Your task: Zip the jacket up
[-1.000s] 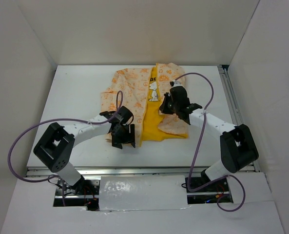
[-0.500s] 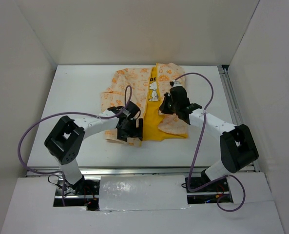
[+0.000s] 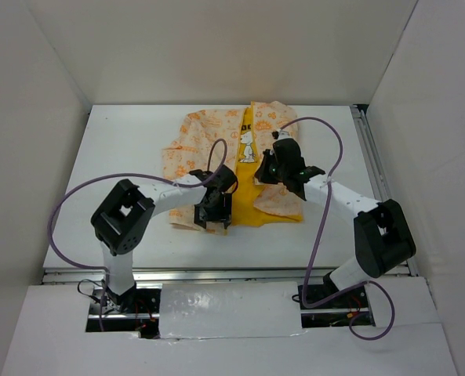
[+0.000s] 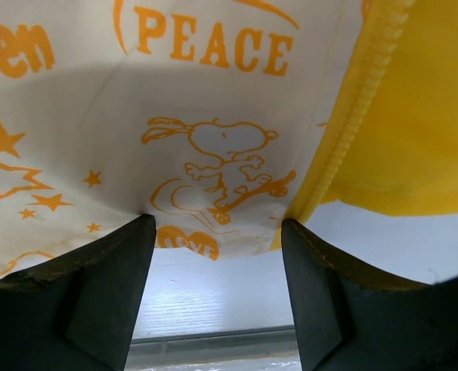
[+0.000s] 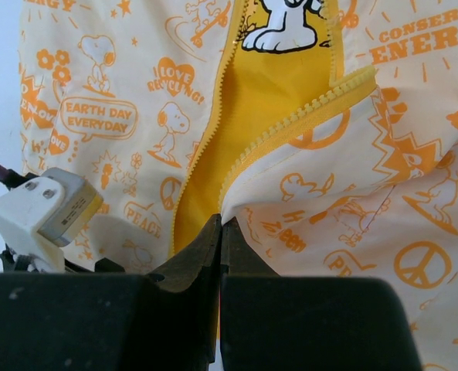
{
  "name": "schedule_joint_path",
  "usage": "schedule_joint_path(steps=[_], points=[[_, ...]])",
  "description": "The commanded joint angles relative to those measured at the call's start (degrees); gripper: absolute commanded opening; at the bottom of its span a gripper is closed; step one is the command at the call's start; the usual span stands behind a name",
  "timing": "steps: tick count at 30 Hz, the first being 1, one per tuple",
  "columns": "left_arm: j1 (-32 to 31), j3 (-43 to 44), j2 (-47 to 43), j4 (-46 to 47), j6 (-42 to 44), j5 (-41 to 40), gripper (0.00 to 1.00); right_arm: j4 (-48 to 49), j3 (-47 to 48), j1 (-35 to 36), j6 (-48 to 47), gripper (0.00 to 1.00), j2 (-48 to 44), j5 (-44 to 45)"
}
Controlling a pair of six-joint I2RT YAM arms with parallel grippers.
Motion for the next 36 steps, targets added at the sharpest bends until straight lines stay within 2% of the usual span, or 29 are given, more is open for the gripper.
schedule_joint_path(steps=[1, 6, 10, 11, 16, 22, 23, 24, 25, 33, 36], points=[[-1.2, 1.8, 4.7, -4.0, -2.6, -5.7, 0.79, 1.3, -0.5, 0.3, 0.0, 0.00, -0.5, -0.7], [-2.5, 1.9, 6.5, -4.8, -3.7, -6.2, 0.77, 1.2, -0.6, 0.3, 0.0, 0.00, -0.1, -0.7], [-2.5, 1.7, 6.9, -6.5, -5.6, -7.0, 0.68, 1.1, -0.7, 0.3, 0.1, 0.00, 0.0, -0.3], [-2.6, 1.5, 7.0, -6.6, -5.7, -7.3, 0.60, 1.1, -0.7, 0.2, 0.1, 0.00, 0.0, -0.4], [-2.6, 0.8, 6.4, -6.9, -6.5, -6.9, 0.44, 1.5, -0.8, 0.0, 0.1, 0.00, 0.0, -1.3], [-2.6, -1.5, -0.4, -2.3, -2.8, -3.8, 0.24, 3.5, -3.3, 0.0, -1.3, 0.00, -3.0, -5.0], [-2.6, -1.7, -1.3, -0.6, -1.7, -3.3, 0.16, 4.8, -4.1, -0.1, -1.4, 0.00, -3.8, -5.7], [-2.6, -2.1, -2.1, 0.4, -1.2, -2.3, 0.12, 4.8, -6.0, 0.0, -1.6, 0.00, -4.9, -6.6], [-2.6, -2.6, -4.1, 1.9, -0.2, -1.8, 0.02, 7.3, -7.0, 0.0, -2.2, 0.00, -7.0, -8.2], [-2.5, -6.0, -15.0, 7.7, 2.1, 0.8, 0.00, 12.5, -16.9, -0.1, -2.6, 0.00, -20.3, -13.4], [-2.4, -7.3, -19.3, 10.4, 1.4, 1.0, 0.00, 17.9, -22.7, 0.0, -2.1, 0.00, -26.4, -17.9]])
